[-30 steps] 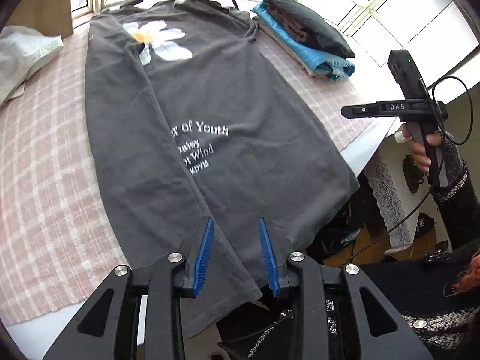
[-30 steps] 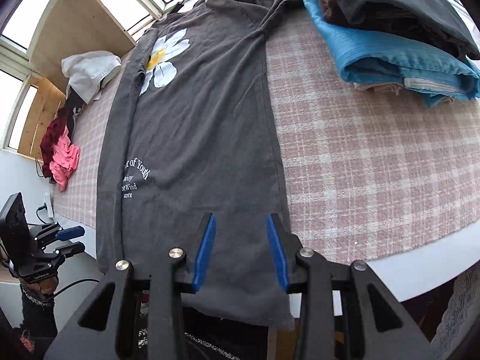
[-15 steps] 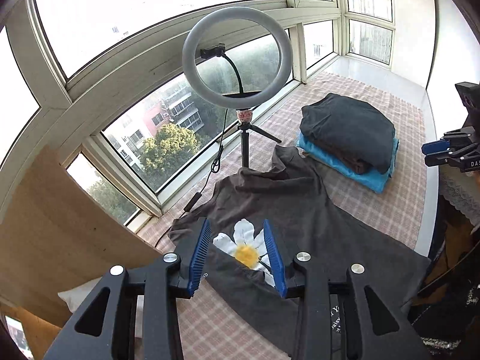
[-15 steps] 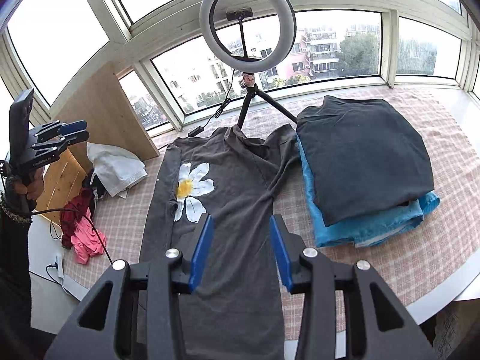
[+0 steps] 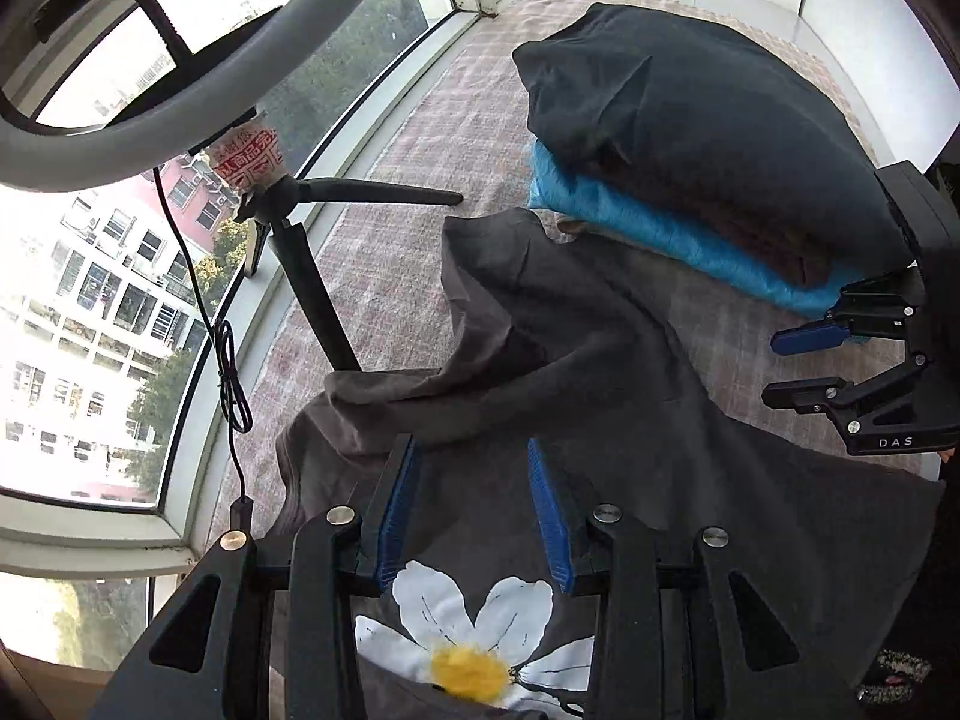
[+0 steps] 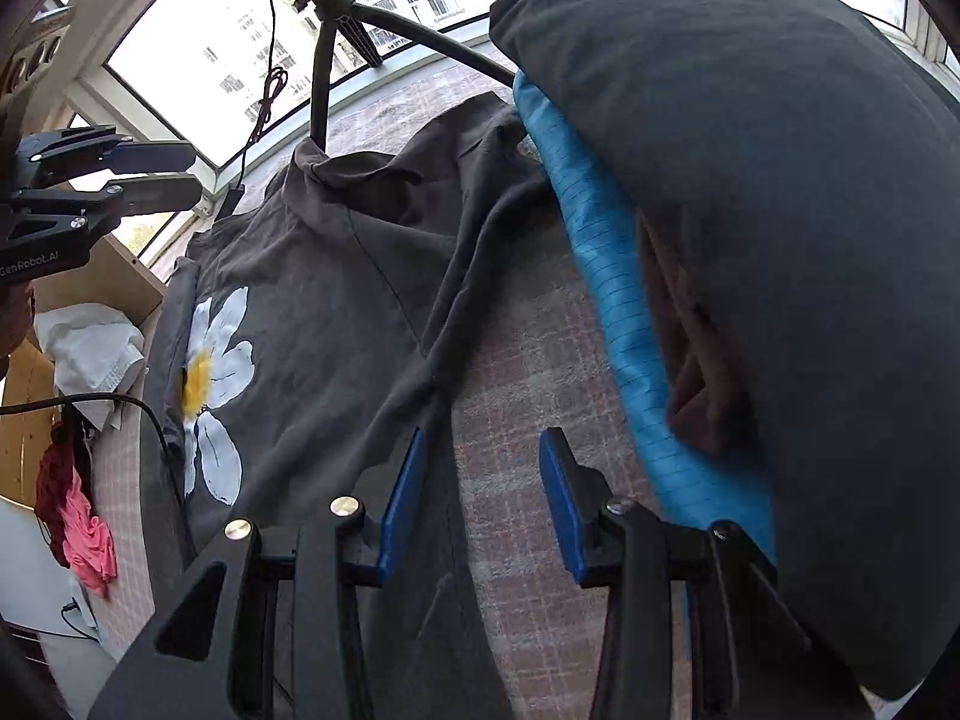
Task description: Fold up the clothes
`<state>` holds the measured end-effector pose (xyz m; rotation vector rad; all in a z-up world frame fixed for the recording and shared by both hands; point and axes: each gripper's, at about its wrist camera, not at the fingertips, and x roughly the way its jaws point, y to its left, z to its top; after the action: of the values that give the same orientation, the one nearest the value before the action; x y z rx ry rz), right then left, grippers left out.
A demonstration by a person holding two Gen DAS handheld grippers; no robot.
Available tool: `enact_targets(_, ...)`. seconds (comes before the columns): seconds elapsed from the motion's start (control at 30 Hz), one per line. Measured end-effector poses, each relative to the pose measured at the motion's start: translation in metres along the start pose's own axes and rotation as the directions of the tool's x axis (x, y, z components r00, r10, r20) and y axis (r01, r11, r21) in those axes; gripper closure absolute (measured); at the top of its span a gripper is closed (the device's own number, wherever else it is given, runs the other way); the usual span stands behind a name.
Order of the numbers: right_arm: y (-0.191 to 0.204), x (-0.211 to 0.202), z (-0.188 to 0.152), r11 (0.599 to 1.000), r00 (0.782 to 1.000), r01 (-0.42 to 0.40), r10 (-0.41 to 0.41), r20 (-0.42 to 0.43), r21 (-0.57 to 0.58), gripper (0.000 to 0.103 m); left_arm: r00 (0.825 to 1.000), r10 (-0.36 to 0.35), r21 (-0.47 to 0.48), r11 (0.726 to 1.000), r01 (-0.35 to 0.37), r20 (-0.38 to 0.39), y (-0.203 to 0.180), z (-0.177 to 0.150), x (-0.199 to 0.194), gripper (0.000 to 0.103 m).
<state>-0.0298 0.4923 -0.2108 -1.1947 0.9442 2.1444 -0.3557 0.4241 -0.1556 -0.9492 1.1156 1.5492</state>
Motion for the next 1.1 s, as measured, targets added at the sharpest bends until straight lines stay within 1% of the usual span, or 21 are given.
enact_targets(0.13, -0.003, 0.014, 0.013, 1.000, 1.000, -0.021, 0.021, 0.001, 0.007, 0.064, 0.999, -0.032, 0.079, 0.996, 0.035, -0.035, 0.004, 0.023, 0.038, 0.068)
enact_targets(0.23, -0.003, 0.020, 0.017, 1.000, 1.000, -0.028, 0.028, -0.001, 0.006, 0.064, 0.996, -0.058, 0.153, 0.986, 0.067, -0.063, -0.005, 0.027, 0.055, 0.067)
enact_targets(0.3, -0.003, 0.021, 0.017, 1.000, 1.000, -0.027, 0.027, 0.000, 0.004, 0.064, 0.995, -0.056, 0.163, 0.984, 0.070, -0.085, -0.006, 0.028, 0.067, 0.067)
enact_targets(0.33, -0.003, 0.022, 0.017, 1.000, 1.000, -0.026, 0.026, 0.001, 0.003, 0.064, 0.993, -0.058, 0.149, 0.986, 0.073, -0.103, -0.003, 0.029, 0.072, 0.076)
enact_targets(0.37, -0.002, 0.022, 0.017, 1.000, 1.000, -0.022, 0.022, 0.003, -0.002, 0.064, 0.992, -0.059, 0.130, 0.989, 0.074, -0.112, -0.001, 0.030, 0.075, 0.097)
enact_targets(0.4, -0.002, 0.021, 0.016, 1.000, 1.000, -0.015, 0.015, 0.005, -0.008, 0.064, 0.991, -0.061, 0.110, 0.991, 0.074, -0.121, 0.002, 0.031, 0.078, 0.101)
enact_targets(0.43, -0.002, 0.020, 0.015, 1.000, 1.000, -0.010, 0.010, 0.009, -0.012, 0.064, 0.992, -0.056, 0.093, 0.993, 0.067, -0.109, 0.006, 0.031, 0.076, 0.101)
enact_targets(0.5, -0.002, 0.018, 0.014, 1.000, 1.000, -0.007, 0.007, 0.016, -0.011, 0.064, 0.997, -0.056, 0.057, 0.997, 0.059, -0.053, 0.013, 0.032, 0.062, 0.101)
enact_targets(0.57, -0.003, 0.016, 0.013, 1.000, 1.000, -0.005, 0.005, 0.025, 0.000, 0.064, 0.999, -0.040, 0.036, 0.999, 0.040, 0.002, 0.022, 0.031, 0.047, 0.101)
enact_targets(0.6, -0.003, 0.016, 0.013, 1.000, 1.000, -0.003, 0.002, 0.031, 0.008, 0.064, 1.000, -0.027, 0.030, 0.999, 0.027, 0.014, 0.026, 0.031, 0.042, 0.101)
enact_targets(0.73, 0.000, 0.021, 0.016, 0.999, 0.998, 0.027, -0.030, 0.061, 0.044, 0.063, 1.000, 0.010, 0.021, 1.000, -0.010, 0.001, 0.033, 0.029, 0.040, 0.101)
enact_targets(0.77, 0.001, 0.024, 0.018, 0.998, 0.997, 0.023, -0.027, 0.070, 0.052, 0.060, 1.000, 0.012, 0.025, 1.000, -0.012, -0.002, 0.034, 0.029, 0.042, 0.101)
enact_targets(0.8, 0.002, 0.025, 0.019, 0.998, 0.996, 0.024, -0.029, 0.080, 0.057, 0.059, 1.000, 0.013, 0.028, 1.000, -0.013, -0.005, 0.034, 0.029, 0.043, 0.101)
enact_targets(0.93, 0.004, 0.028, 0.018, 0.995, 0.990, 0.027, -0.040, 0.134, 0.095, 0.058, 1.000, 0.021, 0.048, 0.999, -0.021, -0.002, 0.030, 0.030, 0.046, 0.101)
enact_targets(1.03, 0.013, 0.029, 0.014, 0.994, 0.980, 0.080, -0.093, 0.174, 0.080, 0.058, 0.999, 0.037, 0.063, 0.997, -0.036, -0.013, 0.030, 0.028, 0.050, 0.101)
enact_targets(1.1, 0.016, 0.027, 0.012, 0.994, 0.978, 0.069, -0.084, 0.190, 0.085, 0.058, 0.999, 0.032, 0.071, 0.997, -0.030, -0.027, 0.029, 0.023, 0.052, 0.101)
